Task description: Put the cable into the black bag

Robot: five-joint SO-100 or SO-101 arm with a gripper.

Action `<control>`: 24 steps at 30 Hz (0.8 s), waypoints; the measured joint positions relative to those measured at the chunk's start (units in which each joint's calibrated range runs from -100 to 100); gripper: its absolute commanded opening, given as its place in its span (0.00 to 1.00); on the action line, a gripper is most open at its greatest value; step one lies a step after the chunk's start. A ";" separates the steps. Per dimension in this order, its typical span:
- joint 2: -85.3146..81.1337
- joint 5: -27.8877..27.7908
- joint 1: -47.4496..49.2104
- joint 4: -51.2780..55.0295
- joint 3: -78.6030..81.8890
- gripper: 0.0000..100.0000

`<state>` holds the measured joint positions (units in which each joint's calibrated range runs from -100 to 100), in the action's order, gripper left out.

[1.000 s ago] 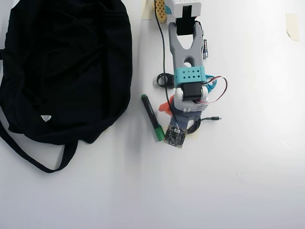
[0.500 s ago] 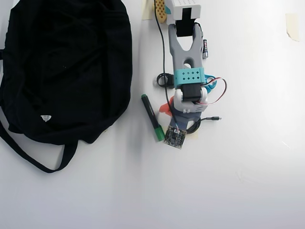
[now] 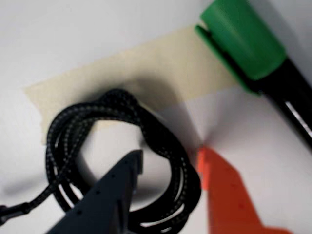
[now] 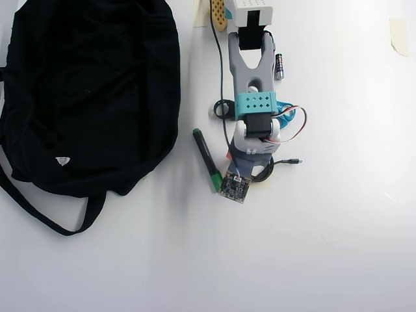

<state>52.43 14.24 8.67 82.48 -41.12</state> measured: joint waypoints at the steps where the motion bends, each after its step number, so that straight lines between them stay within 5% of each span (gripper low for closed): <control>1: 0.00 0.00 0.00 0.00 0.00 0.09; 8: 0.17 0.00 0.00 0.00 0.00 0.02; 24: 0.25 0.00 0.00 0.00 0.08 0.02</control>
<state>52.68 14.24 8.67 82.48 -41.04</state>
